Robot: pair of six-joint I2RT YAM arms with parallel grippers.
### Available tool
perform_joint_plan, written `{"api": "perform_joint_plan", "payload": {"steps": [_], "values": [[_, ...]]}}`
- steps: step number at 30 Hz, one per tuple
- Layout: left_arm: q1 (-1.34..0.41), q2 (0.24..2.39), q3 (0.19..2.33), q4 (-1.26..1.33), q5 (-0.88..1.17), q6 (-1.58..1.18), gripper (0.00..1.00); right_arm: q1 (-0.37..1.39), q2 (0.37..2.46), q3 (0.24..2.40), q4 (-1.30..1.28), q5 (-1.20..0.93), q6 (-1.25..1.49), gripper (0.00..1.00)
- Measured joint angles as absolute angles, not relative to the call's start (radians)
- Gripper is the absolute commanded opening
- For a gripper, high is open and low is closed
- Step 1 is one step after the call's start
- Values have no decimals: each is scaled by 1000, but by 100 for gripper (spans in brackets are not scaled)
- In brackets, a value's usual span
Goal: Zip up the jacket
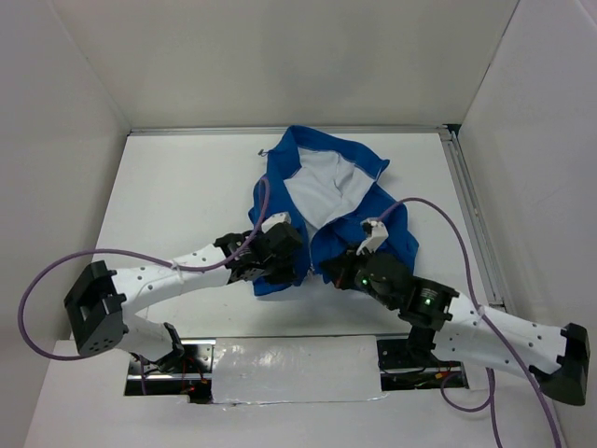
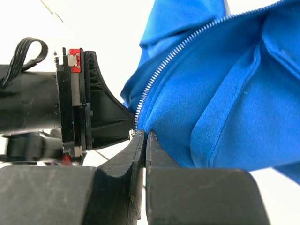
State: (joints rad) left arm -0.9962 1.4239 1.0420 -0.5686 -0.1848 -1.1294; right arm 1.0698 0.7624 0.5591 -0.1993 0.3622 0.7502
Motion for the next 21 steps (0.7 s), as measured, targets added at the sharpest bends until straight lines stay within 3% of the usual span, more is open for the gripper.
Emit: {"api": "perform_joint_plan", "payload": {"steps": [7, 15, 21], "values": [[-996, 1322, 1072, -524, -190, -1071, 0, 1017, 572, 363, 23, 330, 709, 0], [-995, 1096, 1019, -388, -194, -1054, 0, 981, 519, 236, 254, 272, 714, 0], [-995, 1072, 950, -335, -198, -1145, 0, 966, 514, 205, 379, 230, 724, 0]]}}
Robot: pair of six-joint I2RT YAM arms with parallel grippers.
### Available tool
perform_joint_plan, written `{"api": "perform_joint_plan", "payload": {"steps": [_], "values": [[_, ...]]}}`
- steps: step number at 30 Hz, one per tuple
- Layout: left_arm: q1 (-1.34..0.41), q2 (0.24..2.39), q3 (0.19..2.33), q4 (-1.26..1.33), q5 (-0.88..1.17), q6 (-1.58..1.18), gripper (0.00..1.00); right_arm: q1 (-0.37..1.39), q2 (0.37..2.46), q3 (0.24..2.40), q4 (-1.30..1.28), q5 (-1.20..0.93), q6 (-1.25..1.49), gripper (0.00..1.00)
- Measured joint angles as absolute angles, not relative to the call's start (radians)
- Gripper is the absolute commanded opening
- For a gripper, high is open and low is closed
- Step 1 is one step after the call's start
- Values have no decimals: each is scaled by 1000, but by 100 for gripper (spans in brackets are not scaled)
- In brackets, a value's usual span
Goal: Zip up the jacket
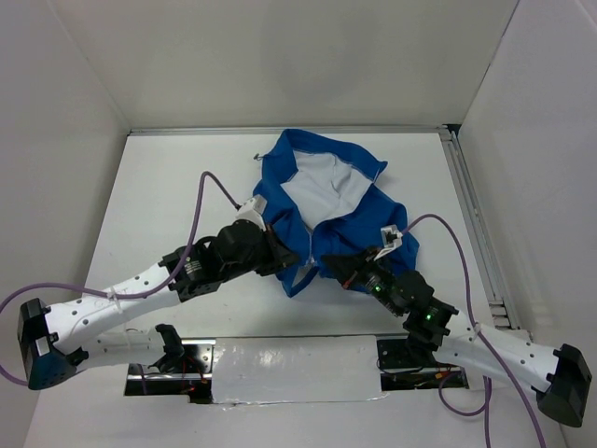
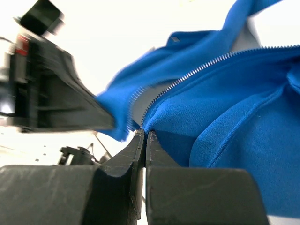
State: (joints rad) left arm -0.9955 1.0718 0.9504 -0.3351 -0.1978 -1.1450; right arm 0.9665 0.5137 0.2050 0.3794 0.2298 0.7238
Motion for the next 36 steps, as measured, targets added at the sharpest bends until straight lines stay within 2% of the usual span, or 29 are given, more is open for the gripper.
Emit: {"api": "perform_joint_plan", "payload": {"steps": [17, 36], "values": [[-995, 1066, 903, -426, -258, -1628, 0, 942, 500, 166, 471, 187, 797, 0], [-995, 1099, 903, -426, -283, -1721, 0, 942, 520, 155, 488, 142, 823, 0]]}}
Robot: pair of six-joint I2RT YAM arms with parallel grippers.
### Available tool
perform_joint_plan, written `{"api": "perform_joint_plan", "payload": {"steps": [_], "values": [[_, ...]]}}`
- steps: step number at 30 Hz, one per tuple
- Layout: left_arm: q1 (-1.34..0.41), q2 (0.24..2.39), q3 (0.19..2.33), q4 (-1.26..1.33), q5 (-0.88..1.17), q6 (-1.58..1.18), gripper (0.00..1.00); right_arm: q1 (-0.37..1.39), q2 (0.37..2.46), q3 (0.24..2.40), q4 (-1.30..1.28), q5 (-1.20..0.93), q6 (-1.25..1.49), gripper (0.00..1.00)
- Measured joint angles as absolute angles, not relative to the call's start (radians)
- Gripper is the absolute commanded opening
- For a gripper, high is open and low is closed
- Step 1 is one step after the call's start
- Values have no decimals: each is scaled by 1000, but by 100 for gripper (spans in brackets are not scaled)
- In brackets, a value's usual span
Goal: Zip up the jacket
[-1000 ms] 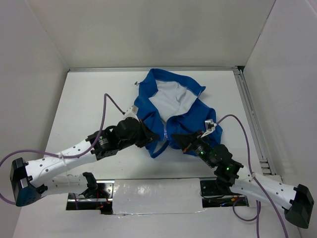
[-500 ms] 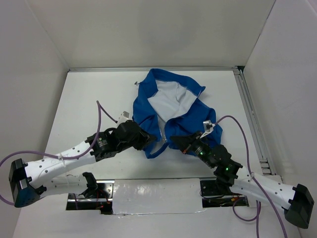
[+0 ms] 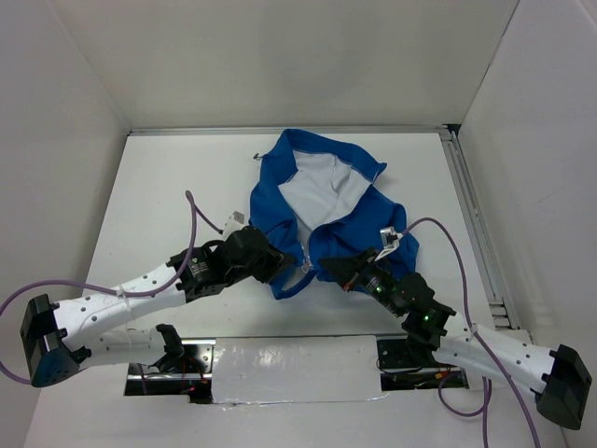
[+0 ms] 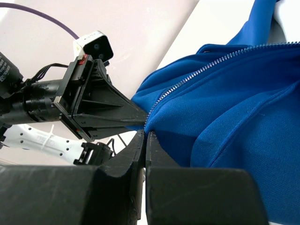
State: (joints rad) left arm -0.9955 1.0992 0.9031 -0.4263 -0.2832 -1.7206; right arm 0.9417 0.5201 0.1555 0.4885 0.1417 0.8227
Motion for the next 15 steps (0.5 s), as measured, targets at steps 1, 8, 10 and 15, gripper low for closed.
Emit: {"api": "perform_joint_plan", "payload": {"steps": [1, 8, 10, 15], "values": [[-995, 1099, 903, -426, -283, -1728, 0, 942, 521, 155, 488, 141, 823, 0], [-996, 1100, 904, -449, -286, -1743, 0, 942, 545, 171, 418, 169, 822, 0], [-996, 1100, 905, -498, -296, -1762, 0, 942, 566, 205, 315, 189, 816, 0], [-996, 1079, 859, -604, -310, -1783, 0, 948, 707, 281, 80, 175, 791, 0]]}}
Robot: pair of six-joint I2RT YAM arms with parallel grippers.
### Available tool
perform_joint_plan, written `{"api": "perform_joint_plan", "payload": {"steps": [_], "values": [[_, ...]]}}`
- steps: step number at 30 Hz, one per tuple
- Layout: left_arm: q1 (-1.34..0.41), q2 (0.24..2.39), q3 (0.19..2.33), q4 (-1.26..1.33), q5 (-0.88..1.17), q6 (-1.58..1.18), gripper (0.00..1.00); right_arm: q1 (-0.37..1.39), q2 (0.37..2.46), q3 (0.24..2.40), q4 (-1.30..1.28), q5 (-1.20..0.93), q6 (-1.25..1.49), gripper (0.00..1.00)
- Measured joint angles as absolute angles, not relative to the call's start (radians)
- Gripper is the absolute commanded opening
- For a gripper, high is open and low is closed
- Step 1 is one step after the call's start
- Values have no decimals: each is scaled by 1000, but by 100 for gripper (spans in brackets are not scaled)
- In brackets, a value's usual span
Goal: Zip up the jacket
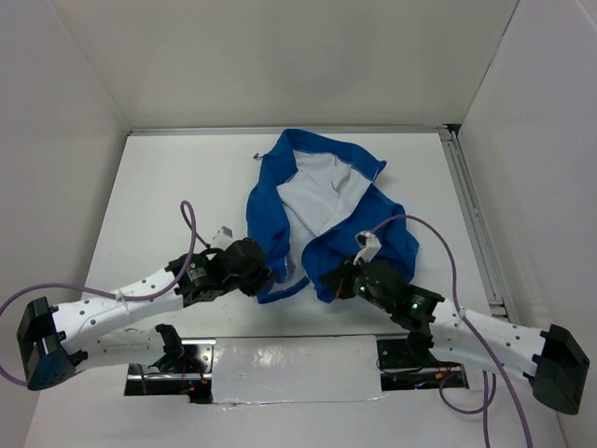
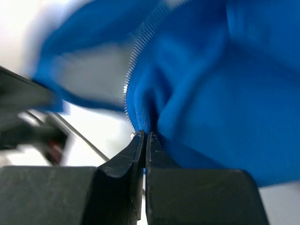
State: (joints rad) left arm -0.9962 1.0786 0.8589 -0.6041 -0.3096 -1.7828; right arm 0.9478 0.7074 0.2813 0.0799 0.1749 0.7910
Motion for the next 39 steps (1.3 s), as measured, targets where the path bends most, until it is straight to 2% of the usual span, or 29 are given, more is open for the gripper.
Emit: {"api": "perform_joint_plan", "payload": {"steps": [4, 5, 7, 8, 13, 23, 32, 39], "values": [[-997, 1030, 736, -614, -287, -1774, 0, 979, 892, 292, -45, 109, 768, 10], [-997, 1021, 711, -613, -281, -1760, 0, 982, 923, 295, -74, 97, 762, 20], [-997, 1010, 686, -615, -273, -1748, 0, 986, 959, 306, -121, 72, 743, 30], [-997, 1007, 682, -616, -270, -1739, 0, 987, 965, 315, -139, 60, 733, 40], [-997, 1007, 682, -619, -259, -1705, 0, 1009, 963, 378, -184, 22, 680, 66], [-999, 1045, 682, -622, -229, -1674, 0, 1049, 984, 495, -273, 59, 696, 68], [-1001, 928, 612, -630, -226, -1678, 0, 1133, 1245, 662, -361, 195, 827, 65], [-1004, 862, 573, -628, -224, -1675, 0, 1139, 1391, 706, -406, 267, 901, 56]]}}
